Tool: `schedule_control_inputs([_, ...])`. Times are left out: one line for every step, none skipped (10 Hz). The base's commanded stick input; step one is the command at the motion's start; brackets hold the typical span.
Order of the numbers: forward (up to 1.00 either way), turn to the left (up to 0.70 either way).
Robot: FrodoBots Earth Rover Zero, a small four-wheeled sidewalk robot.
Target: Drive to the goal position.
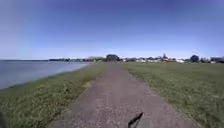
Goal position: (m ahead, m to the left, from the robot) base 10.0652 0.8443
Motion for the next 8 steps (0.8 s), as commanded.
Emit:
schedule_control_inputs([0.70, 0.00])
schedule_control_inputs([0.70, 0.00])
schedule_control_inputs([0.70, 0.00])
schedule_control_inputs([0.70, 0.00])
schedule_control_inputs([0.70, 0.00])
schedule_control_inputs([0.70, 0.00])
schedule_control_inputs([0.70, 0.00])
schedule_control_inputs([0.70, 0.00])
